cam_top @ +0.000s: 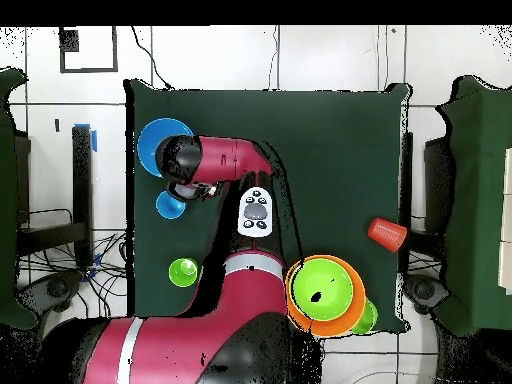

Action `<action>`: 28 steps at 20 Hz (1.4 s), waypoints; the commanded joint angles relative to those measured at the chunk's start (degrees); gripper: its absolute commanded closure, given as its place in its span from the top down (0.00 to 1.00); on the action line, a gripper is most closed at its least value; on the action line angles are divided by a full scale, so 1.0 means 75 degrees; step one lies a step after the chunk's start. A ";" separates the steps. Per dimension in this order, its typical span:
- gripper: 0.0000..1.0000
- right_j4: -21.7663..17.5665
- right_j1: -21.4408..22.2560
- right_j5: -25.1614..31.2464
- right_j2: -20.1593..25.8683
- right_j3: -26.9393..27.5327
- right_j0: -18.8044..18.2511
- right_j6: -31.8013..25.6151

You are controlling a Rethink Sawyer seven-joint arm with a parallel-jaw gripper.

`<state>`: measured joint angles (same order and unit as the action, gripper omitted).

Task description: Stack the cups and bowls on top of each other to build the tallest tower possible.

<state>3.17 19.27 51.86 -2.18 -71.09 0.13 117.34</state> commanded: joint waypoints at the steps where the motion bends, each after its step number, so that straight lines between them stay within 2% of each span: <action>1: 1.00 -0.0214 -0.0197 -0.0567 0.0413 0.0173 0.0121 0.0527; 4: 1.00 -0.0235 -0.0231 -0.0647 0.0320 0.0244 0.0211 0.0667; 7: 1.00 -0.0393 -0.0532 -0.0275 0.0100 0.0741 0.0484 0.0773; 10: 1.00 -0.0336 -0.0863 0.0250 -0.0187 0.1382 0.0846 0.1223; 14: 1.00 -0.0153 -0.0984 0.0309 -0.0397 0.1511 0.1034 0.1415; 21: 1.00 0.0014 -0.0836 0.0395 -0.0523 0.1164 0.1003 0.1156; 25: 1.00 0.0372 -0.0691 -0.0299 -0.0179 0.0601 0.0731 0.1129; 28: 1.00 0.0414 -0.0594 -0.0792 -0.0036 0.0233 0.0593 0.0904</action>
<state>4.93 14.70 51.63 -7.54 -63.98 7.02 117.35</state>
